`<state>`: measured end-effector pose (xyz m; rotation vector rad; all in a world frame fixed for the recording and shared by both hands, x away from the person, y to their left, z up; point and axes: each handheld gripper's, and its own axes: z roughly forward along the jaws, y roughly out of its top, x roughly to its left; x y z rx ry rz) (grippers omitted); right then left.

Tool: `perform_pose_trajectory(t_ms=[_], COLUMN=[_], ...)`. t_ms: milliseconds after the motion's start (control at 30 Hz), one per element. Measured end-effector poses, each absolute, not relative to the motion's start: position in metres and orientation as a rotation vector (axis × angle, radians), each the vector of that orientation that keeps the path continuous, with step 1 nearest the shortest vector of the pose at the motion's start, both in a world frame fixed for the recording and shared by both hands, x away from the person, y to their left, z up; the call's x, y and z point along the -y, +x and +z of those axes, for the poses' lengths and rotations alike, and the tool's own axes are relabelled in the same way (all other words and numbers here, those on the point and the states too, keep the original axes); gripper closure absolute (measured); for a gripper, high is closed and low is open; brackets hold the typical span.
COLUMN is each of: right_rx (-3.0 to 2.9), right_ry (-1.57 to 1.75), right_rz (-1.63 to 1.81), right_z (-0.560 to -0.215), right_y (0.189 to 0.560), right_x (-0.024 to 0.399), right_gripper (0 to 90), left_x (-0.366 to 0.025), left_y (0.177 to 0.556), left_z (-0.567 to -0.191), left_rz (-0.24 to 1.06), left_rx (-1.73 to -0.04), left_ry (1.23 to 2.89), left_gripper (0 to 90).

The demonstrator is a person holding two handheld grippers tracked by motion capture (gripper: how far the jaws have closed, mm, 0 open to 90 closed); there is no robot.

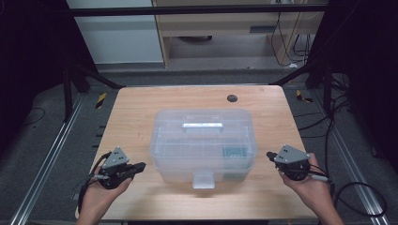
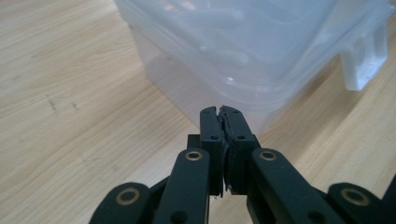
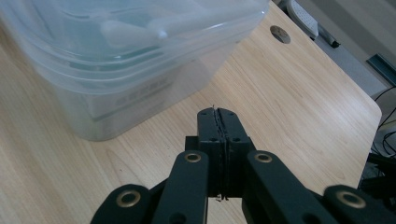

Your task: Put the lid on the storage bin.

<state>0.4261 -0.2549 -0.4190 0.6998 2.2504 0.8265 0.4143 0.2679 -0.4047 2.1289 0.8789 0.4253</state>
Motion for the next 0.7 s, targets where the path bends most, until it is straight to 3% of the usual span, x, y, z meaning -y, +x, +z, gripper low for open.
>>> perform_pose_trajectory(t_ms=[167,400,633,700], right_rx=[-2.239,-2.187,-2.077,-2.06], right_ry=[0.766,0.941,1.146,1.214], right_rz=[0.837,0.837,0.805,0.811], right_z=[-0.427,-0.443,-0.457,-0.461], right_y=[0.433,0.454,0.49,0.501], right_x=[0.259,0.266,0.275,0.276], right_gripper=[86.9,73.3,35.8,26.0], left_x=[-0.277,-0.287,-0.298,-0.298], left_y=[0.427,0.457,0.501,0.514], left_z=[-0.414,-0.431,-0.454,-0.46], left_rz=[0.505,0.622,0.574,0.55], left_rx=[-0.898,-0.943,-1.051,-1.075], left_ry=[2.17,2.202,2.214,2.205], left_gripper=[80.4,50.6,16.4,11.8])
